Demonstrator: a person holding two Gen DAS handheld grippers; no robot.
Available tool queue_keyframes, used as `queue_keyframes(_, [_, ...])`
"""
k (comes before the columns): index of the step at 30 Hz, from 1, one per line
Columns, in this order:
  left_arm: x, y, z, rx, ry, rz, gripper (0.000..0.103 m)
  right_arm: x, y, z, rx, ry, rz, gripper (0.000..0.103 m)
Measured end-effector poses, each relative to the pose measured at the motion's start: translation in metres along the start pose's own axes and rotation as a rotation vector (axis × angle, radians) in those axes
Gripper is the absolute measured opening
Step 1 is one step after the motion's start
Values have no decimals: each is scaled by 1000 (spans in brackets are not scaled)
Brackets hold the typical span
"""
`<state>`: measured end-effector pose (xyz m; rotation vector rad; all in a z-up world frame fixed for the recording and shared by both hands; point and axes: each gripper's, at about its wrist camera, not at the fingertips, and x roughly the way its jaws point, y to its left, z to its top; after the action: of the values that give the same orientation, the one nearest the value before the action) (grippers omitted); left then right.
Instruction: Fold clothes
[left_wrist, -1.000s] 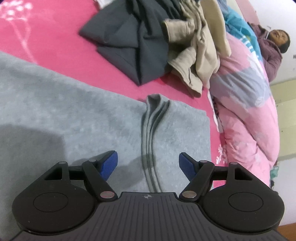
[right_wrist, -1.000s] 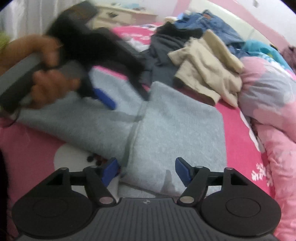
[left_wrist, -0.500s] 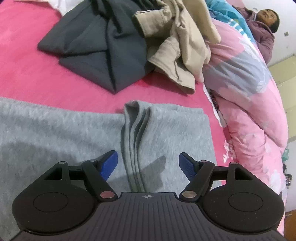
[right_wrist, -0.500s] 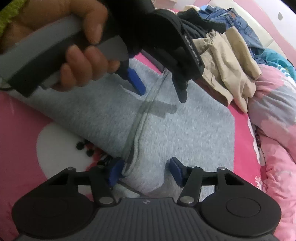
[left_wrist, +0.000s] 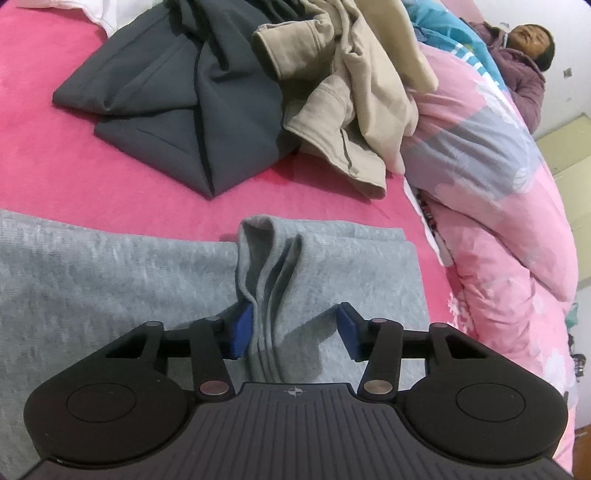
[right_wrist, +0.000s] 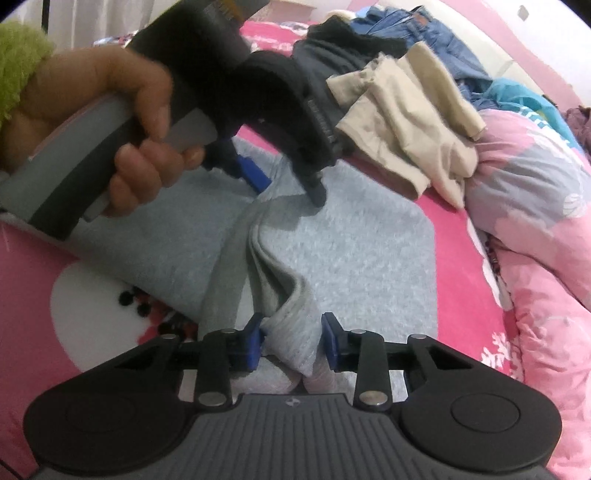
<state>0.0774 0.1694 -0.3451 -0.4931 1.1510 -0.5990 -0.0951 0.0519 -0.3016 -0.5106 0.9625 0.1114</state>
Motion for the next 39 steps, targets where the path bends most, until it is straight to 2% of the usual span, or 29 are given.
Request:
queue_keyframes(1, [1, -2, 1, -7, 5, 4, 55, 0, 2, 0, -12, 2, 7, 37])
queue_keyframes(4, [2, -5, 6, -14, 29, 18, 56, -12, 7, -2, -31, -23, 28, 53])
queue_keyframes(8, [3, -2, 11, -17, 60, 37, 45, -33, 9, -8, -22, -63, 86, 67])
queue_keyframes(11, [3, 1, 15, -30, 83, 46, 38, -33, 24, -15, -103, -34, 74, 69])
queue_keyframes(14, [3, 3, 18, -56, 100, 48, 36, -24, 42, -20, -219, 16, 34, 71])
queue_keyframes(17, [4, 3, 19, -60, 110, 53, 36, -13, 57, -21, -301, 47, -10, 78])
queue_keyframes(20, [4, 4, 20, -69, 114, 51, 35, 1, 69, -22, -366, 80, -55, 79])
queue_keyframes(23, [4, 7, 20, -83, 116, 44, 31, 2, 71, -20, -373, 75, -80, 79])
queue_keyframes(28, [3, 11, 20, -101, 120, 32, 30, -30, 54, -16, -305, 20, -42, 78])
queue_keyframes(31, [4, 11, 21, -101, 122, 35, 30, -51, 36, -11, -202, -26, -20, 77])
queue_keyframes(34, [3, 9, 20, -103, 120, 44, 30, -49, 19, 1, -62, -42, -8, 66])
queue_keyframes(36, [4, 8, 20, -102, 119, 49, 30, -45, 8, 11, 65, -38, 11, 62])
queue_keyframes(39, [4, 8, 19, -110, 117, 55, 30, -30, -5, 15, 183, 16, 13, 57])
